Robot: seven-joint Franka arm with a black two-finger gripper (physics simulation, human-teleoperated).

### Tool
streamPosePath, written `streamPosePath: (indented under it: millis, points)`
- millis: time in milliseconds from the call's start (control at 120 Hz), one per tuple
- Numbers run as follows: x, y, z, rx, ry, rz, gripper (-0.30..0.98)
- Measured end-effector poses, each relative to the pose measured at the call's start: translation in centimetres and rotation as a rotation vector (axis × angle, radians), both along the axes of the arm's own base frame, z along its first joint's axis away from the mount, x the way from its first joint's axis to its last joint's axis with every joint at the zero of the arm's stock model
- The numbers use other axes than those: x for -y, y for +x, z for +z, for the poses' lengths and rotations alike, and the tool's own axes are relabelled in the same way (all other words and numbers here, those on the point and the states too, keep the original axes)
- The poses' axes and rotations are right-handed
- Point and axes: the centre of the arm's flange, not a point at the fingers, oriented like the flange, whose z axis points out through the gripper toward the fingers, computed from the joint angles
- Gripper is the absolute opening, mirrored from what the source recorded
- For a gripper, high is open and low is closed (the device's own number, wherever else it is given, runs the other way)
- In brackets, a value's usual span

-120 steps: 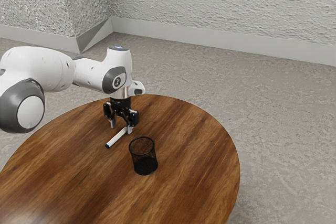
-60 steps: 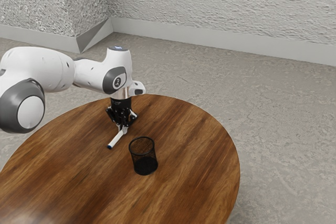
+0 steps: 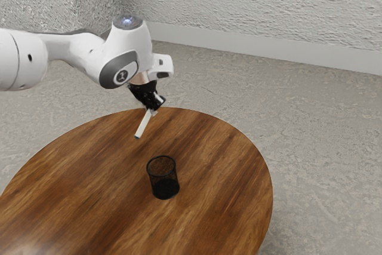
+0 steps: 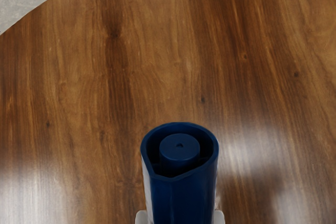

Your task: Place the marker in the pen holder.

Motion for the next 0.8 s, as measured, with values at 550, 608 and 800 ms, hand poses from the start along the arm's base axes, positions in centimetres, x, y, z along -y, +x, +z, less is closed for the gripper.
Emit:
streamPosePath:
  millis: [550, 608, 800]
  points:
    - [9.5, -8.2, 0.9, 0.227, -0.151, 0.045, -0.10]
    - [9.6, -8.6, 0.1, 0.217, -0.159, 0.067, -0.10]
    - [9.2, -9.4, -0.7, 0.208, -0.177, 0.135, -0.09]
